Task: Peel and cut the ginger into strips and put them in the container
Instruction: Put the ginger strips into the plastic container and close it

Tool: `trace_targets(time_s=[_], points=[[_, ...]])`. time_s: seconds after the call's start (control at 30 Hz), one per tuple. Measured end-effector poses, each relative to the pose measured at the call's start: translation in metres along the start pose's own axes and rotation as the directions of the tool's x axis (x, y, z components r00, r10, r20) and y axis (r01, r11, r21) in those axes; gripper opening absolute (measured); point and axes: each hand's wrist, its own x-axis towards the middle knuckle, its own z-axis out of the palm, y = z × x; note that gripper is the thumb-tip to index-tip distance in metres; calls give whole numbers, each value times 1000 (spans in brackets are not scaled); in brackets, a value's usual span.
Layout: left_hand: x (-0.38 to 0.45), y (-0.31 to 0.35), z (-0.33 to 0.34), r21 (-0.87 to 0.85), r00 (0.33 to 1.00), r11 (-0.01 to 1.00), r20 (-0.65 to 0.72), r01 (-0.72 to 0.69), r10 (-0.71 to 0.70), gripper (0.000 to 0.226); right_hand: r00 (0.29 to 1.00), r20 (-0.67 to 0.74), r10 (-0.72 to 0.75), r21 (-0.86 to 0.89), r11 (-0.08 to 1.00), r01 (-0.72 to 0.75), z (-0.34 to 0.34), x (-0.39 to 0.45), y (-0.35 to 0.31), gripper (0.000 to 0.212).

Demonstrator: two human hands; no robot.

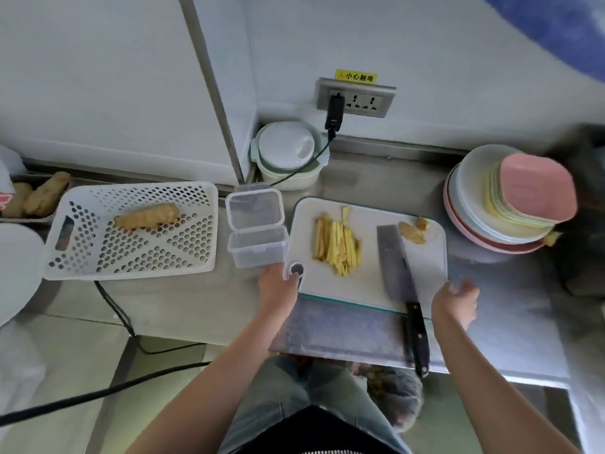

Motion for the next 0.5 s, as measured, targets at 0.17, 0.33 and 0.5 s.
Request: trace_targets(time_s=[0.17, 0.33, 0.5], points=[[11, -6, 3, 28, 1000, 1000, -13, 7, -6, 5, 977, 201, -77, 148, 988, 48, -7, 1, 28, 45], [2, 9, -2, -44, 995, 996, -48, 80, -82, 33, 970, 239, -39, 195, 981, -9, -16, 1, 32, 47], [-16, 7, -2, -140, 977, 971, -64, 192, -203, 42, 978, 208, 0, 157, 987, -34, -20, -1, 44, 47]])
